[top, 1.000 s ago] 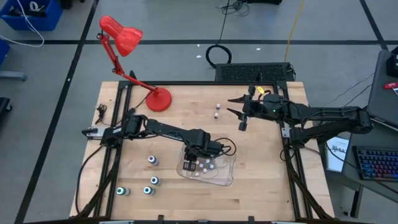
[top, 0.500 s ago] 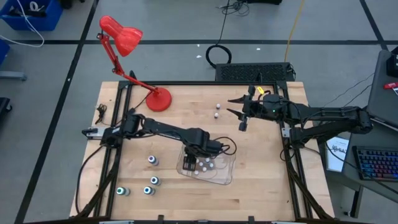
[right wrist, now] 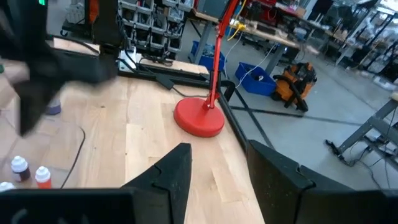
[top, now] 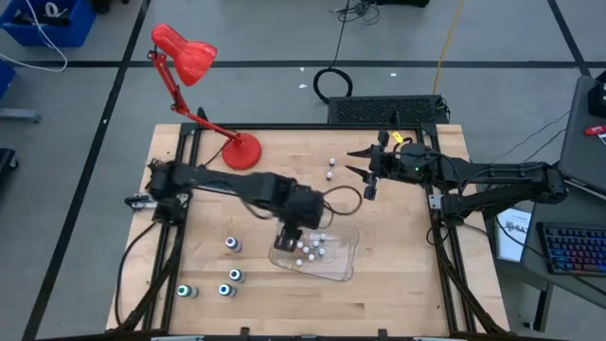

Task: Pick & Place food coloring
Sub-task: Put the small blue food coloring bottle into the transparent bin

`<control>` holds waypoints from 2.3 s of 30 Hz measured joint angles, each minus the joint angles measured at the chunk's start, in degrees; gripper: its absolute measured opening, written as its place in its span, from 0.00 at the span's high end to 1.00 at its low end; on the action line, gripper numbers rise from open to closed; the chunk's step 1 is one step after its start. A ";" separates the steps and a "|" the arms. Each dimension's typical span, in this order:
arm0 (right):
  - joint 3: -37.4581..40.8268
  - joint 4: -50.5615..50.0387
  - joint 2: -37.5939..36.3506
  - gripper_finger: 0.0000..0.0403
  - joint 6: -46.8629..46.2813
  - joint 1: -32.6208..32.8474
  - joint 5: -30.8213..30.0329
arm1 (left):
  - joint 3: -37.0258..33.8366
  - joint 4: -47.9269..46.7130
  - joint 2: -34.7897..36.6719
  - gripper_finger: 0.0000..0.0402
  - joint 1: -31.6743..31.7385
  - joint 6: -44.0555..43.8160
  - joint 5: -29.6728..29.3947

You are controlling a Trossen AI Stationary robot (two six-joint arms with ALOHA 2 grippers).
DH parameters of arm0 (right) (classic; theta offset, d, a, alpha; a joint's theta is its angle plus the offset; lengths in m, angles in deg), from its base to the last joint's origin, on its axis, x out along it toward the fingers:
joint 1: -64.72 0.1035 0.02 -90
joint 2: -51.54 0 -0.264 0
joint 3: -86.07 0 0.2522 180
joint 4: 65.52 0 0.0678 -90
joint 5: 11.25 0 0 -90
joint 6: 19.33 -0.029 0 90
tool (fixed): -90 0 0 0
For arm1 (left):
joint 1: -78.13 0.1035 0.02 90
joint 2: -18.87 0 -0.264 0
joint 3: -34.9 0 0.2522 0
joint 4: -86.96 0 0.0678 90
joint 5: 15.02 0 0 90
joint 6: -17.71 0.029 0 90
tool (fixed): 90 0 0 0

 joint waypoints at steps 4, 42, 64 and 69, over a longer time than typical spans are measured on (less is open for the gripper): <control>0.00 -2.81 0.00 0.65 -1.07 0.00 -0.15 | -12.46 15.45 11.96 0.54 0.95 6.31 4.08; -28.57 -34.19 49.81 0.65 2.18 -25.93 15.22 | -79.10 70.77 66.40 0.49 12.11 -3.57 -4.85; -27.46 -28.03 50.10 0.65 2.08 -22.38 15.13 | -79.10 70.80 66.38 0.54 12.11 -3.28 -4.85; -27.45 -27.65 50.10 0.65 1.80 -22.38 15.13 | -79.10 70.80 66.38 0.54 12.11 -3.28 -4.85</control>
